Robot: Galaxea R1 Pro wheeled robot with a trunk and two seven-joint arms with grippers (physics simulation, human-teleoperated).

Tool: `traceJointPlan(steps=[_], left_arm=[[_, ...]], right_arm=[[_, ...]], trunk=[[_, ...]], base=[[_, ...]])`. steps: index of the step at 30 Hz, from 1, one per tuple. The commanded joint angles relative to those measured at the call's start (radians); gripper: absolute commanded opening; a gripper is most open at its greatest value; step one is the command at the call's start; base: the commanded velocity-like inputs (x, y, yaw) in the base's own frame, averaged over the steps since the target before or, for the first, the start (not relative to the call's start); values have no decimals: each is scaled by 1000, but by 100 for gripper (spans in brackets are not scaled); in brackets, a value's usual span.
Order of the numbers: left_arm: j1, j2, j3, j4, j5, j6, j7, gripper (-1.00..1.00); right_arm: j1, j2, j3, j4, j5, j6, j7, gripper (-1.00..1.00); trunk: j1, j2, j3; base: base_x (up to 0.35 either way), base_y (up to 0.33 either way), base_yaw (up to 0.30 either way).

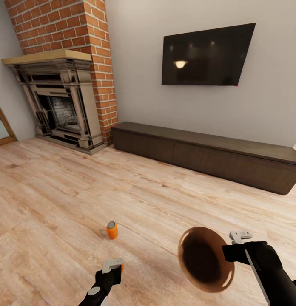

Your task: Put the three can of soda from the living room inside the tash can in the kitchen.

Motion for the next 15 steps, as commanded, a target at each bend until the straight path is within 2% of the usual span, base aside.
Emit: traceJointPlan(steps=[1,15], left_arm=[[0,0,0,0,0,0,2,-100],[1,-3,-2,-10,-1,4,2,-100]], right_arm=[[0,0,0,0,-14,2,7,-100],[0,1,1,2,-12,2,7,-100]], trunk=[[0,0,4],[-7,4,58]], base=[[0,0,0],[0,0,0]])
